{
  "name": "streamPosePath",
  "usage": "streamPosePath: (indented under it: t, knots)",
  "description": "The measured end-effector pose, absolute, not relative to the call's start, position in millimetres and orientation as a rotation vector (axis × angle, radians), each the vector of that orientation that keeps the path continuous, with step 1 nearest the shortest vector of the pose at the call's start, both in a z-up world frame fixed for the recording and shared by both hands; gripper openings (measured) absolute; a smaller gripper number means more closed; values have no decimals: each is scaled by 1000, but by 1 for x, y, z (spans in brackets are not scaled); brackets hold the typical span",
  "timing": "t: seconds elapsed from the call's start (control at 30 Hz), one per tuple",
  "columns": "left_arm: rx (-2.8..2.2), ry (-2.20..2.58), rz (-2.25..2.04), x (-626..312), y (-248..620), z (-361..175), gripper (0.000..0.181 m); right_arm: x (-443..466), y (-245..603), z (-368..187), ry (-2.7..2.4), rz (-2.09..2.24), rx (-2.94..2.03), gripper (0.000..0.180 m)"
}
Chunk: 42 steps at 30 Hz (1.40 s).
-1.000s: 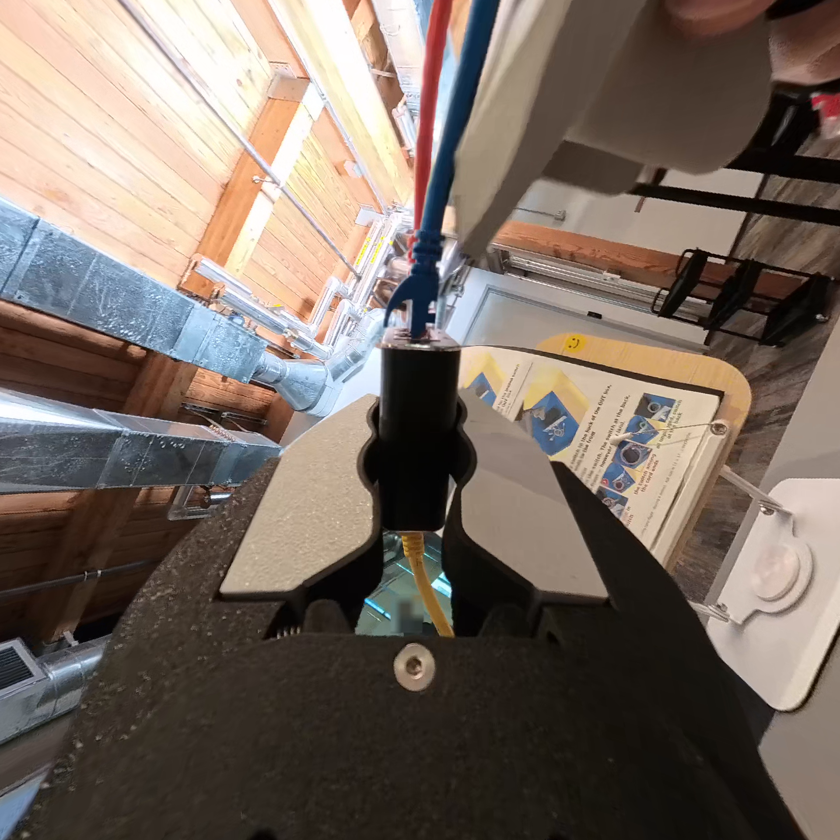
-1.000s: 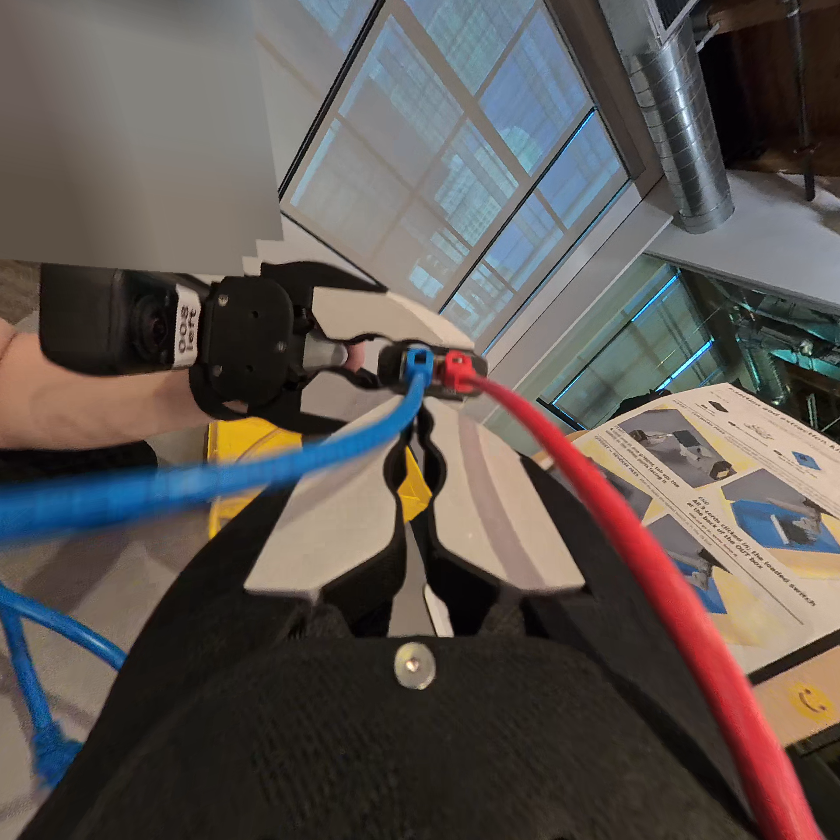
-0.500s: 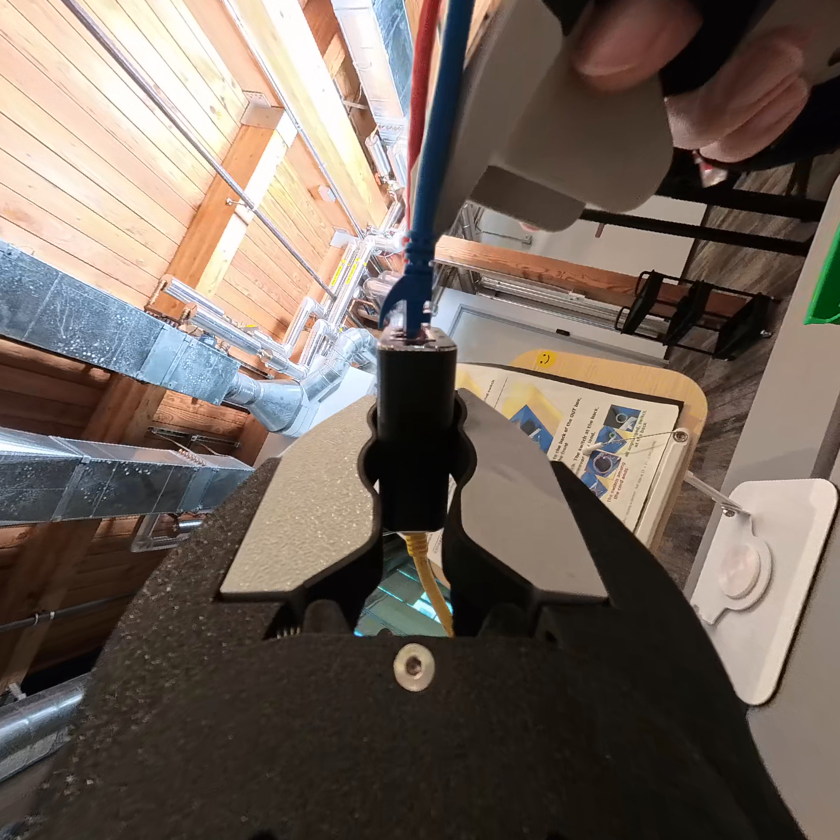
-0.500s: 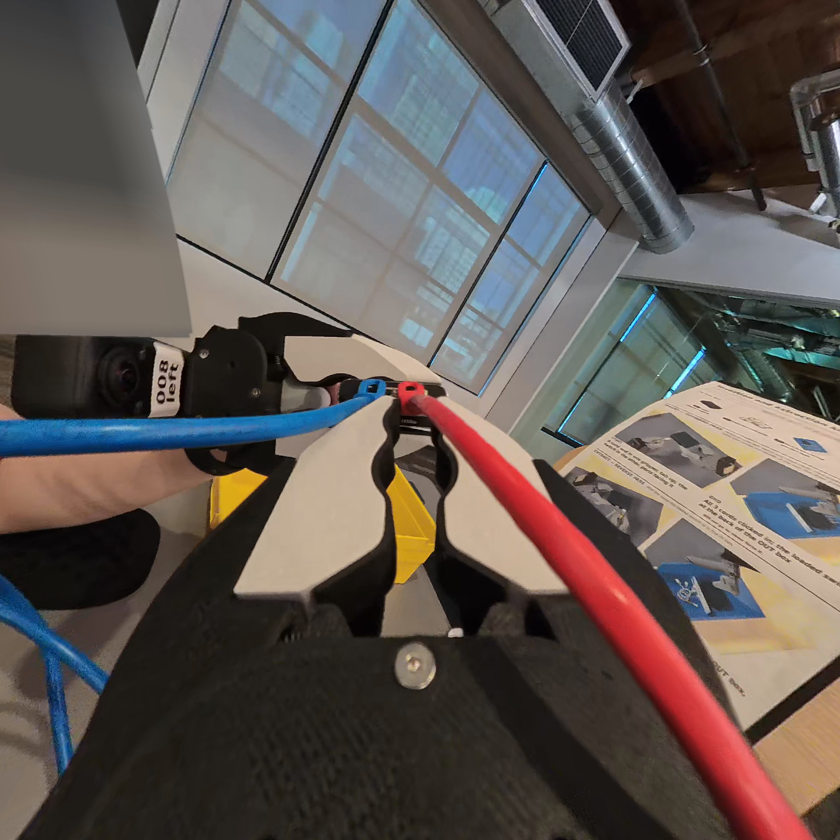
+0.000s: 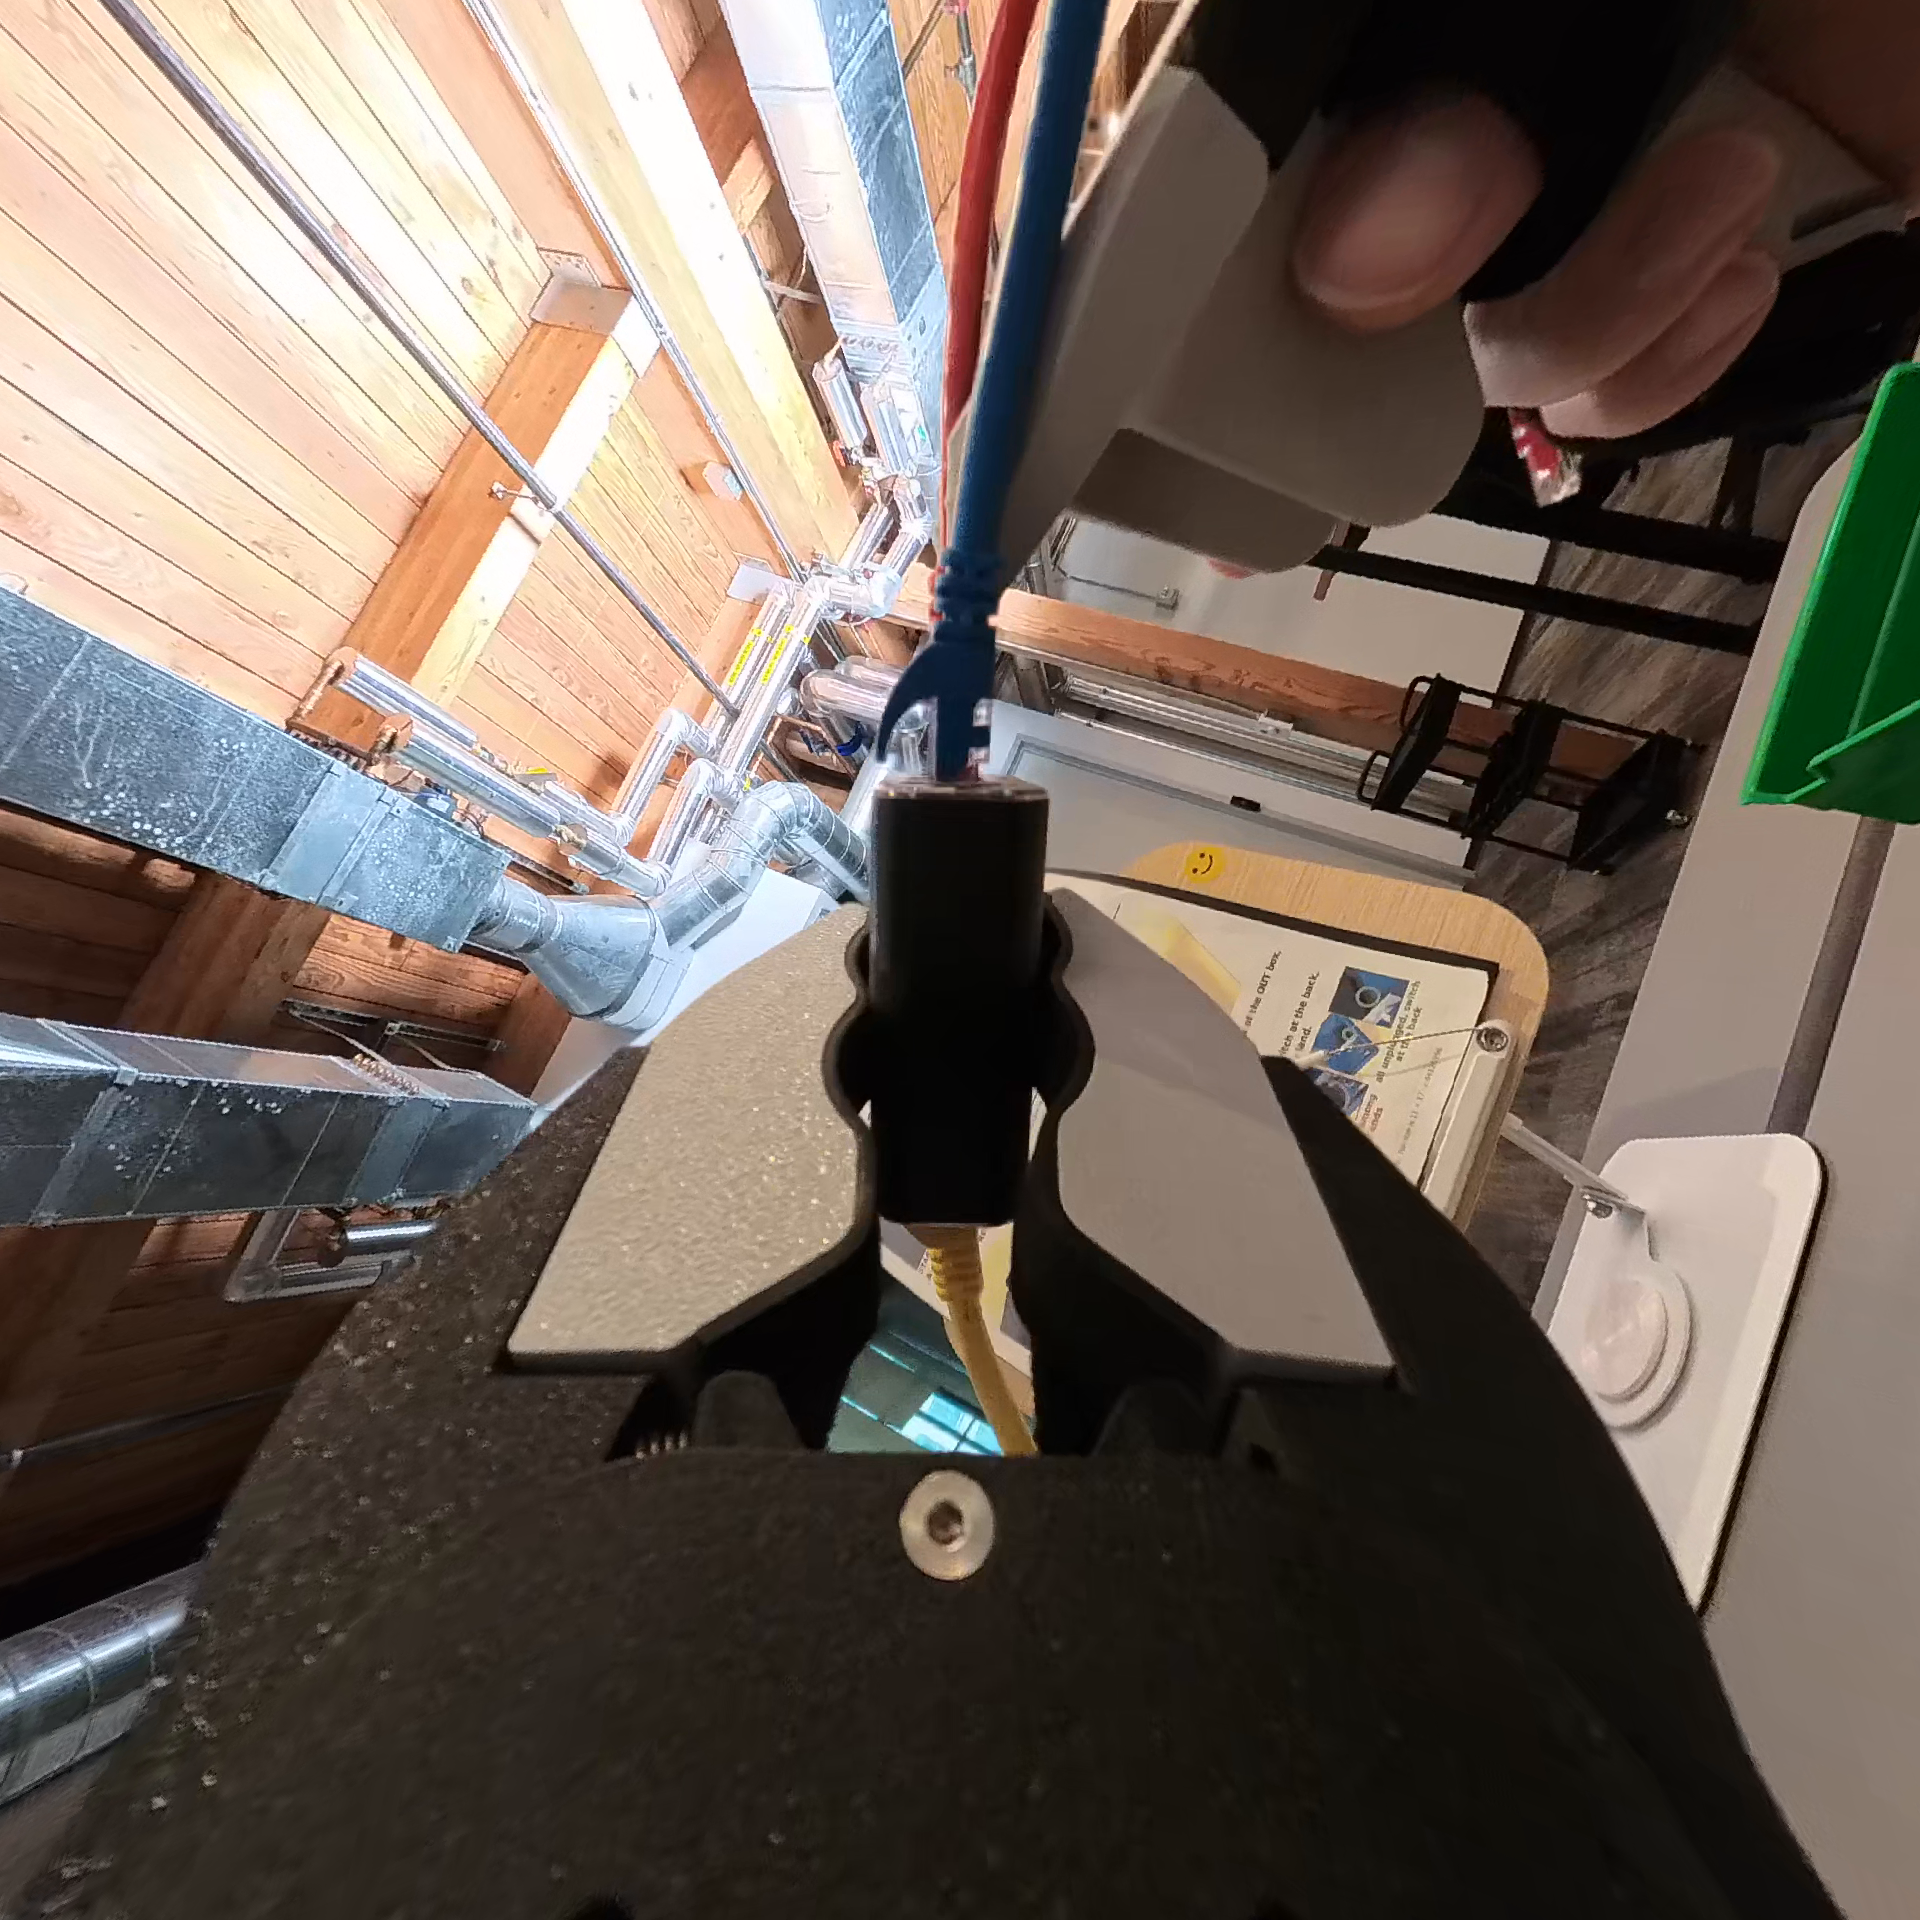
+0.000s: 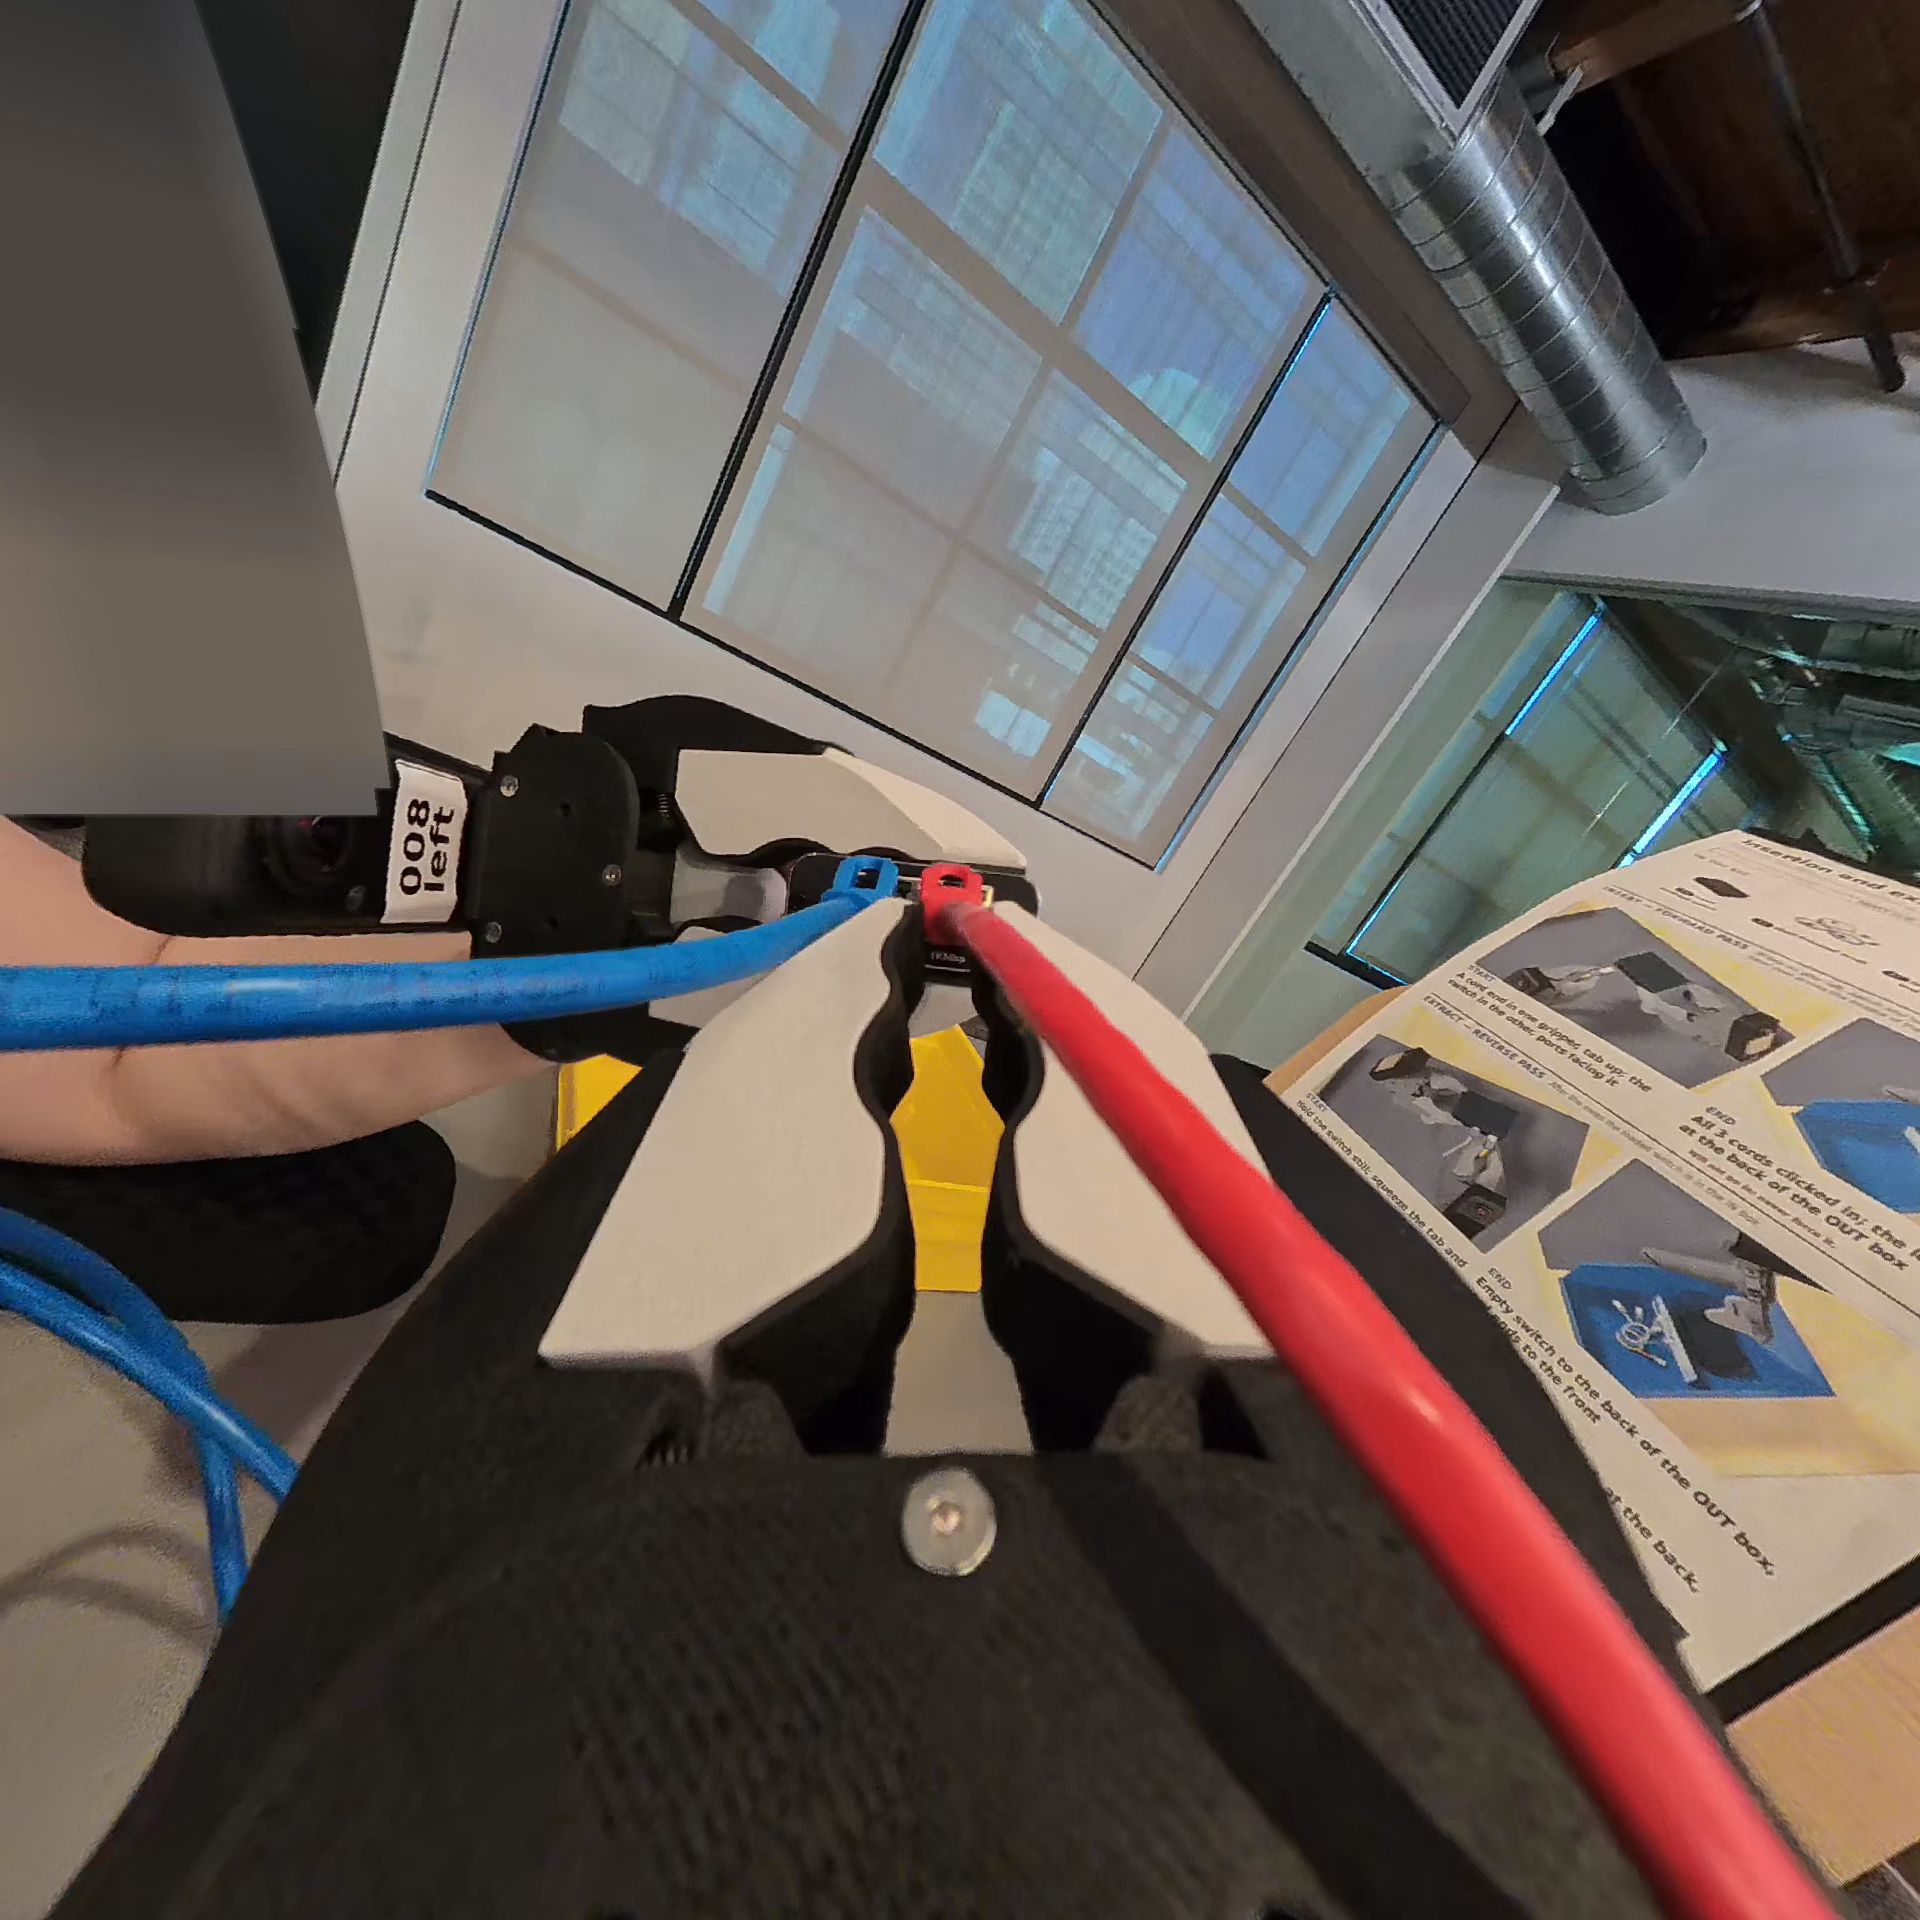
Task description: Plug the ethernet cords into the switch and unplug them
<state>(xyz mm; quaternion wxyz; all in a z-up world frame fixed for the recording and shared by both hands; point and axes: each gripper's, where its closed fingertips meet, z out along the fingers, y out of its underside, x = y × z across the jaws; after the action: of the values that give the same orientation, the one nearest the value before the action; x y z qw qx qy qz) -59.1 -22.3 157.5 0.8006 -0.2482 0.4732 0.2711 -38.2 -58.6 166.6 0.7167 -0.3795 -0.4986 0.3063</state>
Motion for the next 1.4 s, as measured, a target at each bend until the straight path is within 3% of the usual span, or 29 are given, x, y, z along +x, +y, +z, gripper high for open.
streamPosePath:
  t: [0.5, 0.7, 0.87, 1.4]
  knots:
    - [-586, 1011, 572, -65, -11, 159, 26, -30, -44, 155, -1124, 721, -908, 4]
    - [-598, 1033, 571, -63, -9, 156, 26, -41, -66, 164, -1131, 714, -729, 16]
    - [-592, 1020, 599, -65, -9, 157, 26, -42, -60, 169, -1072, 684, -734, 7]
    - [-636, 1017, 594, -68, -1, 156, 26, -41, -57, 157, -1124, 764, -867, 14]
